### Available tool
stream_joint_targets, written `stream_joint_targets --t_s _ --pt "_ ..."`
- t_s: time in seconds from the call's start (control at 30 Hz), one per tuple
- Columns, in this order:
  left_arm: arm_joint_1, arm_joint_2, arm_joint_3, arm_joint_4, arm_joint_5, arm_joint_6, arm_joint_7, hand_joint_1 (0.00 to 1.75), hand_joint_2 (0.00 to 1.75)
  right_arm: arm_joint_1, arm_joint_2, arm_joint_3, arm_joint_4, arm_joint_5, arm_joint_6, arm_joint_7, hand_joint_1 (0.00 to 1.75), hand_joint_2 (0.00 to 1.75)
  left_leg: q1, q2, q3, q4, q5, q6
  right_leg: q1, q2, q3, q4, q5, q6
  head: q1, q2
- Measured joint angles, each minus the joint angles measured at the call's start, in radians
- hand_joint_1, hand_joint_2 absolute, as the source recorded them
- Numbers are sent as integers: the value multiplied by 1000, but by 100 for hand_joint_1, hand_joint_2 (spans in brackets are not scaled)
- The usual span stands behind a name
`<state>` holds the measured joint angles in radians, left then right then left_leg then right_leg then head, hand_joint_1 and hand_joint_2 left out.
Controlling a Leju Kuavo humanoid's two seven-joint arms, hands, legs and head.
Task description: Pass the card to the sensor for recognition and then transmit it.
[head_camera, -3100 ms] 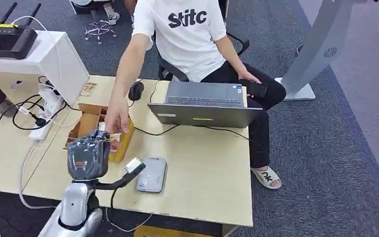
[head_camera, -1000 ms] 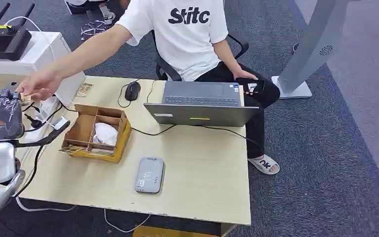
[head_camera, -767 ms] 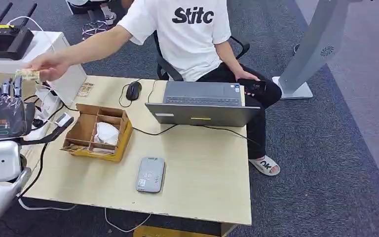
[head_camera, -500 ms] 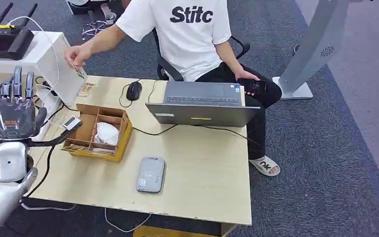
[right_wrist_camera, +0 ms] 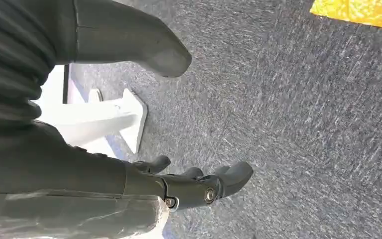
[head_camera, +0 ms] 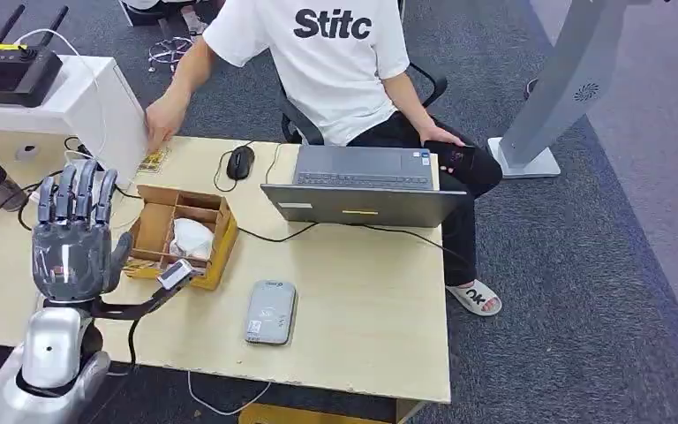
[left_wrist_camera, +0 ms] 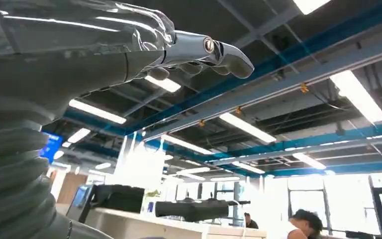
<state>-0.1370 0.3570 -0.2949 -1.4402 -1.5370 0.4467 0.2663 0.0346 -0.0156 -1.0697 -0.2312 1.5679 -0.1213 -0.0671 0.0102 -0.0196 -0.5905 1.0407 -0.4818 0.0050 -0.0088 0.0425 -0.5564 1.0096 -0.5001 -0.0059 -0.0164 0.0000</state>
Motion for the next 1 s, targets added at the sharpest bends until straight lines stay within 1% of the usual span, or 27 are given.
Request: stream_joint_targets --t_s 0.03,0.1,0.13,0.17,0.23,0.3,0.37,0.43,0.53,0.67,0.77,0.83,0.87,0.93,1.0 --pt "19 -13 0 -18 4 14 0 0 175 0 2 -4 -1 0 5 1 0 175 0 0 0 0 0 0 0 0 0 0 0 0 0 0" --pt "62 -50 3 -53 14 43 -24 0 175 2 6 -15 -3 3 9 2 0 175 0 0 0 0 0 0 0 0 0 0 0 0 0 0" --pt "91 -77 7 -76 32 63 -36 0 175 3 11 -22 -6 3 9 5 0 175 0 0 0 0 0 0 0 0 0 0 0 0 1 0" --pt "115 -94 15 -96 54 82 -42 0 175 4 14 -26 -7 3 9 8 0 175 0 0 0 0 0 0 0 0 0 0 0 0 0 0" --pt "170 -141 44 -141 137 146 -73 0 175 10 25 -39 -15 3 8 12 0 175 0 0 0 0 0 0 0 1 0 0 0 0 0 0" --pt "223 -181 73 -183 190 184 -99 0 175 16 37 -53 -23 3 8 13 0 175 0 0 0 0 -1 2 0 0 0 0 -1 1 1 0" --pt "268 -215 101 -220 205 199 -114 0 175 20 45 -64 -33 3 7 14 0 175 0 0 0 0 -2 2 0 -1 0 0 -1 1 -1 0" --pt "305 -236 120 -250 201 198 -124 0 175 22 53 -73 -42 3 8 14 0 175 0 -1 -1 0 -2 2 0 -1 0 0 -2 2 -1 0" --pt "347 -263 147 -284 186 183 -124 0 175 25 64 -82 -55 3 9 13 0 175 0 -1 -1 0 -2 2 0 -1 0 0 -2 2 0 0" --pt "378 -279 169 -304 179 150 -119 0 175 26 73 -93 -68 3 10 13 0 175 0 -2 0 0 -2 2 0 -2 1 0 -2 2 0 0" --pt "389 -281 183 -305 193 72 -103 0 175 26 77 -96 -76 3 13 13 0 175 0 -2 0 0 -1 2 0 -2 1 0 -1 2 0 0" --pt "389 -278 194 -304 226 2 -100 0 175 25 77 -96 -77 3 19 11 0 175 0 -2 0 0 -1 2 0 -3 1 0 -1 2 0 0" --pt "389 -277 201 -301 236 -20 -99 0 175 25 77 -96 -77 3 21 11 0 175 0 -2 0 0 -1 2 0 -3 1 0 -1 2 0 0" --pt "389 -273 211 -299 246 -34 -98 0 175 26 77 -96 -79 3 27 10 0 175 0 -2 0 0 -1 2 0 -3 1 0 -1 2 0 0" --pt "386 -268 217 -294 260 -73 -99 0 175 25 77 -96 -79 3 27 9 0 175 0 -3 0 0 -1 2 0 -3 1 0 -1 2 -1 0"
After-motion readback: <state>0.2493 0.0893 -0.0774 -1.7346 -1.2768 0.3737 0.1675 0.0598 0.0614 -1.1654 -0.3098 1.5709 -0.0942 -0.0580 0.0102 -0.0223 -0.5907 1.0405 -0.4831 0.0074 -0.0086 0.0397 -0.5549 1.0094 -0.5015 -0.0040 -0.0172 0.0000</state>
